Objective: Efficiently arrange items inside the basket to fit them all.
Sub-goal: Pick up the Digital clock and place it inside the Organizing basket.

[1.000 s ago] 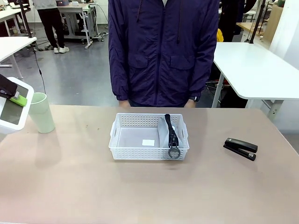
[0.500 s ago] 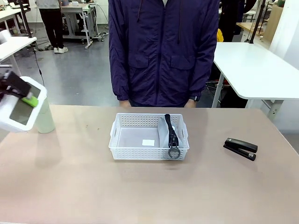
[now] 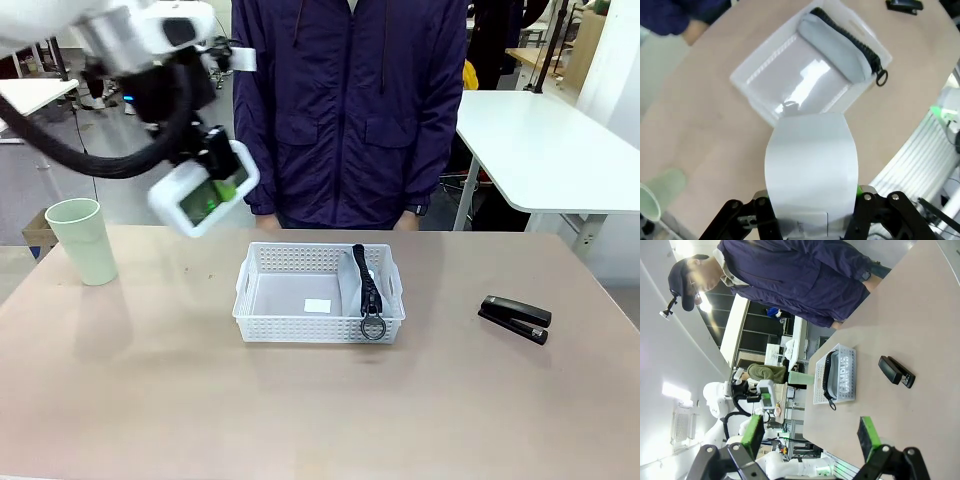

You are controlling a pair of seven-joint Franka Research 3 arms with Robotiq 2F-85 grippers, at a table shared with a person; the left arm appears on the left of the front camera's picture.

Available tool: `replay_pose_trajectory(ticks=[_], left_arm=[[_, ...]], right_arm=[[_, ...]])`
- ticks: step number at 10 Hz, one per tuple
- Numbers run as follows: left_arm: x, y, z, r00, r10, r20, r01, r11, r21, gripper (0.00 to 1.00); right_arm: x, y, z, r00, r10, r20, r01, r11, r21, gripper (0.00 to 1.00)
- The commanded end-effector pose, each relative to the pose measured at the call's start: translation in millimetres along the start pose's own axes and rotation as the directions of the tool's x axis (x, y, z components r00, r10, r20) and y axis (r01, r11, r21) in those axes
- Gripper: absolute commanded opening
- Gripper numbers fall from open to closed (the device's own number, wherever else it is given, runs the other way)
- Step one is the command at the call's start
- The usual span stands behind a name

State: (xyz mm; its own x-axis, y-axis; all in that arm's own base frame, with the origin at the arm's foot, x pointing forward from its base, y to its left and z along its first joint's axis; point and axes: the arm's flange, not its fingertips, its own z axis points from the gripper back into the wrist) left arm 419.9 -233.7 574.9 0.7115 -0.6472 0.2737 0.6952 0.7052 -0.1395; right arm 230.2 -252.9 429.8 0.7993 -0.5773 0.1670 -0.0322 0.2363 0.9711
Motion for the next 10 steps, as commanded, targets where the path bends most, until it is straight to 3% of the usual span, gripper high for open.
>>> replay_pose_trajectory(ticks=[1,3,4,5,7,8,9,10], left_arm=[[28,-1,-44,0.998,-0.058,-0.013,0.059,0.994,0.091,0.52],[41,-6,-101,0.983,-0.168,-0.070,0.176,0.976,0.129,0.52],[43,-13,-131,0.976,-0.197,-0.094,0.204,0.976,0.074,0.52],[40,-17,-147,0.976,-0.192,-0.102,0.204,0.972,0.120,0.52],[42,-16,-154,0.968,-0.228,-0.103,0.234,0.971,0.047,0.52],[49,-12,-150,0.984,-0.119,-0.129,0.124,0.992,0.026,0.52],[43,-20,-167,0.970,-0.206,-0.129,0.216,0.974,0.063,0.52],[43,-20,-167,0.970,-0.206,-0.129,0.216,0.974,0.063,0.52]], right_arm=[[2,1,-1,0.999,0.028,0.016,-0.029,0.999,0.025,1.00],[2,1,-1,0.999,0.028,0.016,-0.029,0.999,0.025,1.00],[2,1,-1,0.999,0.028,0.016,-0.029,0.999,0.025,1.00],[2,1,-1,0.999,0.028,0.016,-0.029,0.999,0.025,1.00],[2,1,-1,0.999,0.028,0.016,-0.029,0.999,0.025,1.00],[2,1,-1,0.999,0.028,0.016,-0.029,0.999,0.025,1.00],[2,1,-1,0.999,0.028,0.016,-0.029,0.999,0.025,1.00],[2,1,-1,0.999,0.028,0.016,-0.029,0.999,0.025,1.00]])
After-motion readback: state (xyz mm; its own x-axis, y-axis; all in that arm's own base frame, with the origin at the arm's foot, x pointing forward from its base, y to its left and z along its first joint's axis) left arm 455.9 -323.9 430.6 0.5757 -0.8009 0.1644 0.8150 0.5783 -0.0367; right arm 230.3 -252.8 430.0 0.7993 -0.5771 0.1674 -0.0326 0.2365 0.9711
